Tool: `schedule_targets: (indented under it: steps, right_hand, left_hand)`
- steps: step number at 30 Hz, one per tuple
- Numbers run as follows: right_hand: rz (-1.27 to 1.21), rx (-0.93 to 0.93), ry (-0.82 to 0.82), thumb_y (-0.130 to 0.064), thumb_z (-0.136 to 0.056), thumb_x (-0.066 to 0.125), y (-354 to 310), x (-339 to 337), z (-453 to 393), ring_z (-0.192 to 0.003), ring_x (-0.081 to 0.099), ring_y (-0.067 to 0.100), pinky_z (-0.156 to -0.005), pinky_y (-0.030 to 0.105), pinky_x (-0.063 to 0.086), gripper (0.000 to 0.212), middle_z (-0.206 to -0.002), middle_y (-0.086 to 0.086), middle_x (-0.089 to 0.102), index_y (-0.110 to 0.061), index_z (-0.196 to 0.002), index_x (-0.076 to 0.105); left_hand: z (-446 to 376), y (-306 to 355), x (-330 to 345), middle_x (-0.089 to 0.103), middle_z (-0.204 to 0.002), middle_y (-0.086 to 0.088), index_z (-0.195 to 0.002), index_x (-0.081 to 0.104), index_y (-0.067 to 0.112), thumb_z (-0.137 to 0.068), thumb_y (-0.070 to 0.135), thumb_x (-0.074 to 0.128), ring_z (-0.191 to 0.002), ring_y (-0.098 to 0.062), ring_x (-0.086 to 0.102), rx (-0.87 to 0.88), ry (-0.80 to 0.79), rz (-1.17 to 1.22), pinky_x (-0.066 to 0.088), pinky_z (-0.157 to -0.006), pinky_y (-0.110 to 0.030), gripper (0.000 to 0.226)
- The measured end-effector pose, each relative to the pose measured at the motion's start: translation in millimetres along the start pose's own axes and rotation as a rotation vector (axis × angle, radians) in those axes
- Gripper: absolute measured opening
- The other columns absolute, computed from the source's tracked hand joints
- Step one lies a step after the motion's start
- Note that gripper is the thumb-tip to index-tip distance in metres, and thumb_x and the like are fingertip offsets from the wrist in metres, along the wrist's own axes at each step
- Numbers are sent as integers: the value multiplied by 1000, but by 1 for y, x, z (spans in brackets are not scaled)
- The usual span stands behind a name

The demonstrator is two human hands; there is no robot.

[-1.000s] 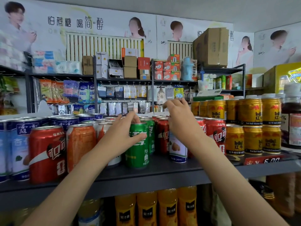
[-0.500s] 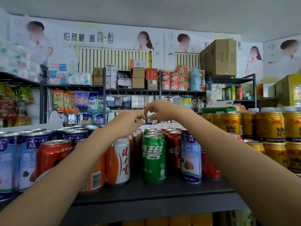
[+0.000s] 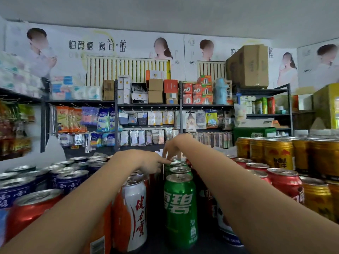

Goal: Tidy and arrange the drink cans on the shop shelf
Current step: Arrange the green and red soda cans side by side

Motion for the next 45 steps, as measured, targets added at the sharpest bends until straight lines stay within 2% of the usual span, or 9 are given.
schedule_targets:
  steps: [5, 10, 13, 16, 23, 26, 30, 39, 45]
  right_hand:
    - [-7, 48, 57, -23, -92, 55, 2, -4, -7, -93, 51, 27, -77, 33, 44, 42, -122, 10, 53, -5, -129, 49]
    - [81, 68, 131, -29, -91, 57, -2, -10, -6, -115, 53, 26, -78, 31, 42, 49, -132, 9, 50, -6, -133, 45]
    - [-4, 42, 220, -30, -91, 58, 1, -29, 6, -116, 51, 28, -91, 36, 44, 48, -132, 9, 51, -8, -132, 47]
    - [-72, -89, 354, -24, -93, 55, -5, -48, 41, -126, 43, 28, -101, 38, 38, 49, -141, 9, 43, -17, -139, 40]
    - [-182, -254, 532, -22, -95, 52, -10, -54, 144, -128, 43, 15, -101, 24, 31, 44, -142, -1, 44, -20, -138, 43]
    - [-237, -272, 495, -28, -94, 52, -12, -35, 176, -113, 52, 11, -90, 18, 35, 37, -130, -2, 56, -22, -131, 51]
    - [-343, -280, 321, -44, -85, 60, -23, 1, 194, -110, 54, 13, -96, 29, 42, 51, -124, -2, 57, -21, -130, 51]
    - [-272, -206, 273, -28, -77, 73, -12, 13, 191, -110, 52, 17, -93, 29, 42, 56, -121, -2, 56, -18, -127, 50]
    - [-376, -172, 458, -34, -83, 66, 10, 4, 218, -114, 49, 9, -94, 22, 37, 47, -127, -6, 54, -20, -126, 51]
  left_hand:
    - [-15, -6, 1, 24, -152, -2, -144, 20, 39, -95, 13, 32, -103, -19, 43, 37, -36, -28, 36, -88, -32, 56]
    - [-14, -6, 2, 26, -152, 2, -139, 25, 48, -91, 11, 33, -96, -18, 39, 69, -45, 16, 36, -83, -34, 62]
    - [-4, -7, -3, 21, -153, 0, -141, 25, 43, -94, 9, 35, -116, -23, 46, 44, -12, 27, 36, -95, -34, 59]
    - [9, -2, -11, 18, -154, -3, -145, 20, 33, -97, 12, 35, -136, -22, 29, 23, 49, -11, 25, -108, -31, 55]
    - [43, 12, -13, 17, -154, -2, -144, 23, 35, -98, 19, 37, -140, -19, 20, 75, 57, 28, 16, -114, -35, 50]
    - [60, 31, -9, 27, -151, 2, -142, 31, 28, -97, 19, 41, -136, -15, 28, 134, 65, 47, 20, -110, -29, 47]
    - [76, 45, 2, 43, -141, 0, -138, 36, 19, -89, 22, 57, -125, -15, 44, 209, 62, 181, 34, -107, -33, 54]
    - [80, 62, -1, 60, -123, -2, -129, 48, 17, -70, 48, 71, -107, -16, 58, 180, 304, 196, 46, -95, -35, 70]
    - [96, 51, -6, 43, -141, 5, -143, 27, 27, -76, 54, 62, -129, -19, 36, 84, 387, 45, 18, -109, -36, 80]
Point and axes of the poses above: each hand's wrist, its own z-axis away from the middle knuckle, its own x-axis out of the palm, y = z × x, the point moved 9 cm from there along -z, towards the middle knuckle
